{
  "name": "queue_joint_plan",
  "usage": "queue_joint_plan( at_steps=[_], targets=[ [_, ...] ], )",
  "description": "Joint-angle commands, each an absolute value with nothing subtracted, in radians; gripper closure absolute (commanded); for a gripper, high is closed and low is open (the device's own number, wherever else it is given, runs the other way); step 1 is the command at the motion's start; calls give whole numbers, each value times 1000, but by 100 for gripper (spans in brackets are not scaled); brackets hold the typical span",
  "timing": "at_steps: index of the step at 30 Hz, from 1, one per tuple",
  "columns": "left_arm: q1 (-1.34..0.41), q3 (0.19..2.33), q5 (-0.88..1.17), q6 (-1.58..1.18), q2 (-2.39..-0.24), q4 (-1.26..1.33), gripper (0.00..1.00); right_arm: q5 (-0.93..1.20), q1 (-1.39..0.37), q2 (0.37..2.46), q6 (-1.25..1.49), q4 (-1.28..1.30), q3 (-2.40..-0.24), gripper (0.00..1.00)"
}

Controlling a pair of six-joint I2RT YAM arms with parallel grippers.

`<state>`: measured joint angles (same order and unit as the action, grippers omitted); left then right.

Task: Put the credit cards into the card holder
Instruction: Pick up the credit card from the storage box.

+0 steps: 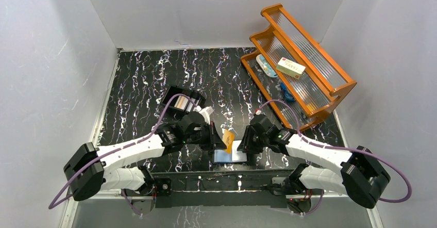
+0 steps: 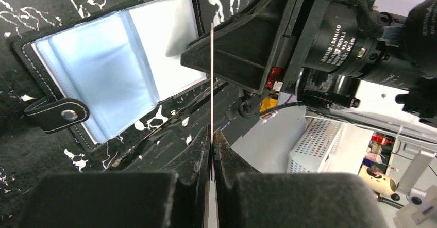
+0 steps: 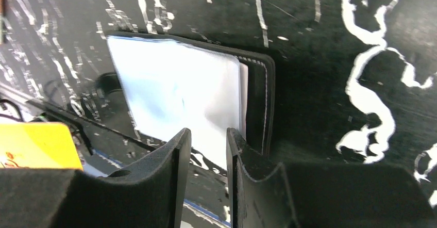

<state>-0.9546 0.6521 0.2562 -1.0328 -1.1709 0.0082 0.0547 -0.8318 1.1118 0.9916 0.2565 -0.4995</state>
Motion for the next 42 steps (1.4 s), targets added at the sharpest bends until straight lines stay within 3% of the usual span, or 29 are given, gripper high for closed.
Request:
queue_joint_plan(
  at_steps=[1, 13, 19, 21, 25, 29, 33, 42],
  targets=[
    [-976, 647, 185, -1051, -1190, 52, 100, 12, -836, 1082, 994, 257, -476, 61],
    [-979, 558, 143, -1126, -1072, 173, 100, 170, -836, 819, 1212, -285, -291, 54],
    [-979, 498, 197, -1181, -1059, 369, 100, 163, -836, 806, 1241, -306, -308, 53],
    [-979, 494, 209, -1186, -1067, 396, 100, 168, -836, 812, 1246, -320, -308, 59],
    [-979, 505, 180, -1166, -1050, 313, 100, 141, -836, 772, 1267, -376, -268, 97],
    [-979, 563, 42, -1093, -1012, 7, 66, 88, -836, 728, 1249, -314, -223, 100],
    [-979, 522, -8, -1067, -1005, -45, 62, 85, -836, 754, 1193, -245, -226, 100],
    [-980, 560, 25, -939, -1233, -47, 55, 52, -836, 882, 1082, -108, -249, 100]
  ],
)
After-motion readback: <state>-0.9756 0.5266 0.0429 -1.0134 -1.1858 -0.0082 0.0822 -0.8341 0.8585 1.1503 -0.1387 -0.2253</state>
